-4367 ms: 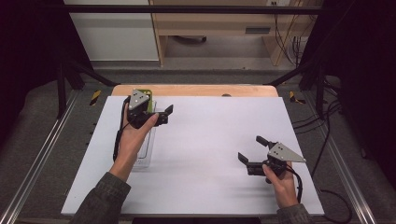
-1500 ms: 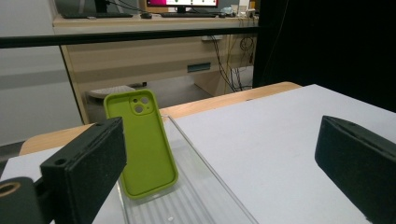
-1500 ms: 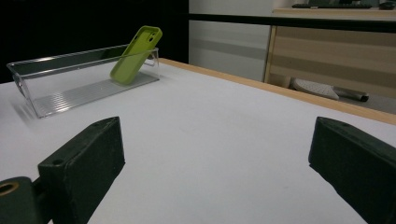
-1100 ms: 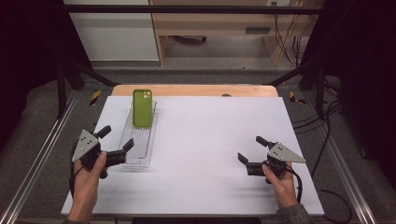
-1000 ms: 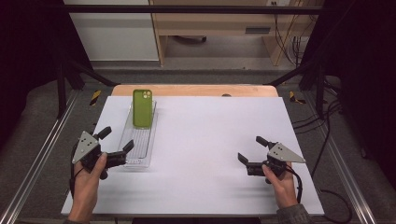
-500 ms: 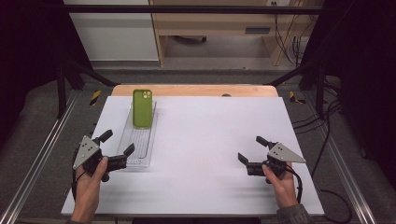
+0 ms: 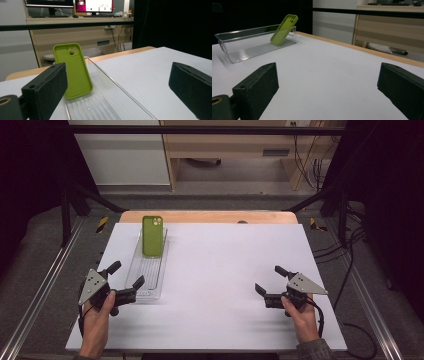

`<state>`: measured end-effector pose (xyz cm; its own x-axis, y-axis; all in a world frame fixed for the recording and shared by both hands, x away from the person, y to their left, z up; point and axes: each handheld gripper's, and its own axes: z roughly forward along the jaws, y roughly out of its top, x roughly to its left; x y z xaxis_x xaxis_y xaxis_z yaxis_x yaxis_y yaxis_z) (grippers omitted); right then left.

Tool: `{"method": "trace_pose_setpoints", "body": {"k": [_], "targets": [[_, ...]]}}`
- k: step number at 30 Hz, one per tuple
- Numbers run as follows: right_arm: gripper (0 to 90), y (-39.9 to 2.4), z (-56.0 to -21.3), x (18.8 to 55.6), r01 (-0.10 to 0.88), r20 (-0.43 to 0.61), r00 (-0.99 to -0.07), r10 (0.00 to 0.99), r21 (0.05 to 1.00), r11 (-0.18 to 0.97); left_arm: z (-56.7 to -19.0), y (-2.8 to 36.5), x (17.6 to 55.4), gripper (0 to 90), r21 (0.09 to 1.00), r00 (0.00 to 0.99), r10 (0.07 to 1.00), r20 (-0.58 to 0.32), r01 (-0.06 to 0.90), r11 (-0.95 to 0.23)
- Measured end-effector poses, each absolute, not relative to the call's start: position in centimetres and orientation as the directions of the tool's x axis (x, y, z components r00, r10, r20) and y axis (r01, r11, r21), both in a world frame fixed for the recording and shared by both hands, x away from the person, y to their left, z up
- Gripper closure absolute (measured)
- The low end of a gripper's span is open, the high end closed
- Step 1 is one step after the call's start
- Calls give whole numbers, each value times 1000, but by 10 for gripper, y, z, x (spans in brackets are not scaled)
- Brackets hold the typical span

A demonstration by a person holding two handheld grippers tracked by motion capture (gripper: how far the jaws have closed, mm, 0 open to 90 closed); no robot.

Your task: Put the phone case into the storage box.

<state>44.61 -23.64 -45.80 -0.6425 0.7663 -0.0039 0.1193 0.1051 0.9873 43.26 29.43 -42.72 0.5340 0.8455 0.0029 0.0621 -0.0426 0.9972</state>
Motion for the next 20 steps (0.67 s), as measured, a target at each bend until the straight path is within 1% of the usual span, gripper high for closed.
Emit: {"method": "trace_pose_setpoints", "body": {"k": [20], "targets": [[36, -241, -459, 442, 101, -10, -625, 780, 990, 93, -437, 299, 429, 19, 998, 514, 858, 2, 53, -35]]}}
